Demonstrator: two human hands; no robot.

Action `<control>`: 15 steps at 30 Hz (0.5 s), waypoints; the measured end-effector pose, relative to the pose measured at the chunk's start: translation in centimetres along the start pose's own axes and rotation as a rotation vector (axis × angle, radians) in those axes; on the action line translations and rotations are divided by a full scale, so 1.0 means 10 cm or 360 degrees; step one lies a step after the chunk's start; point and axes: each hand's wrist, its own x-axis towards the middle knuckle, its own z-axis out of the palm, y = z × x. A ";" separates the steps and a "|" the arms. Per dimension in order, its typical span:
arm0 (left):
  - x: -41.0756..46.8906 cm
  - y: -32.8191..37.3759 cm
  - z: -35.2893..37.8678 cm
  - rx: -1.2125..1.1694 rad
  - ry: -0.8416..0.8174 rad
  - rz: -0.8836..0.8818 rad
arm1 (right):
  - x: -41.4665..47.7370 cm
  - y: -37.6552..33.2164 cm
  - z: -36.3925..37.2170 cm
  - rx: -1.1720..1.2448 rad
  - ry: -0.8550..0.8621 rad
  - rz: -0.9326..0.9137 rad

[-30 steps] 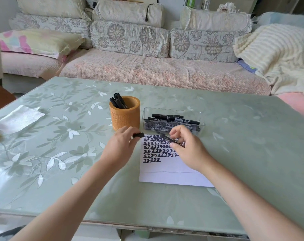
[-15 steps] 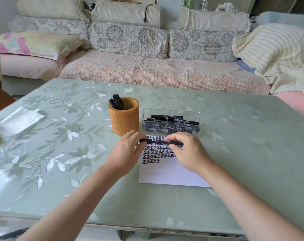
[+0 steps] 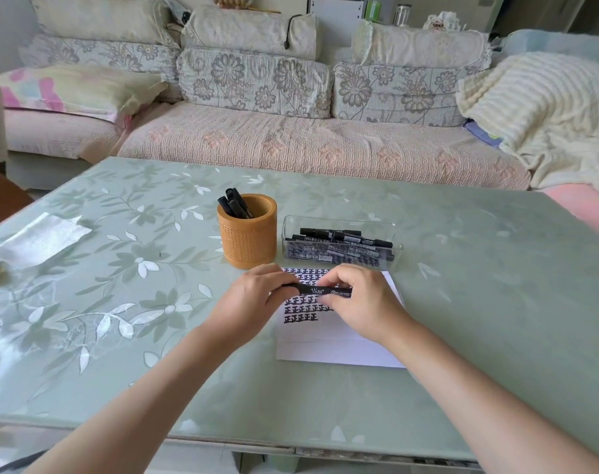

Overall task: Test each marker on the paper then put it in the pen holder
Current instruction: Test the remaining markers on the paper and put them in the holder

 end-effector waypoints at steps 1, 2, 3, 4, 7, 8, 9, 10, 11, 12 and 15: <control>0.01 0.00 -0.02 0.0003 0.0029 0.0005 | 0.01 -0.03 0.00 0.0007 -0.0004 0.0018; 0.02 0.00 -0.04 0.0013 0.0051 0.0012 | 0.02 -0.05 0.01 0.0015 -0.0018 0.0037; 0.02 0.00 -0.07 0.0024 0.0064 0.0022 | 0.03 -0.07 0.01 0.0012 -0.0040 0.0058; 0.02 0.00 -0.10 0.0038 0.0068 0.0033 | 0.03 -0.08 0.03 -0.0004 -0.0067 0.0068; 0.00 0.00 -0.16 0.0040 0.0053 0.0047 | 0.05 -0.13 0.07 -0.0076 -0.0191 0.0062; -0.01 -0.02 -0.17 0.0026 0.0054 0.0042 | 0.06 -0.14 0.08 -0.0097 -0.0233 0.0051; -0.01 -0.03 -0.18 0.0010 0.0055 0.0029 | 0.07 -0.16 0.08 -0.0115 -0.0272 0.0043; -0.01 -0.04 -0.19 0.0003 0.0046 0.0015 | 0.08 -0.18 0.07 -0.0124 -0.0310 0.0049; 0.00 -0.05 -0.20 0.0013 0.0033 0.0014 | 0.10 -0.21 0.07 -0.0118 -0.0351 0.0068; 0.01 -0.06 -0.21 0.0038 0.0021 0.0026 | 0.11 -0.24 0.07 -0.0102 -0.0399 0.0085; 0.04 -0.08 -0.26 0.0097 0.0005 0.0028 | 0.13 -0.32 0.09 -0.0062 -0.0465 0.0129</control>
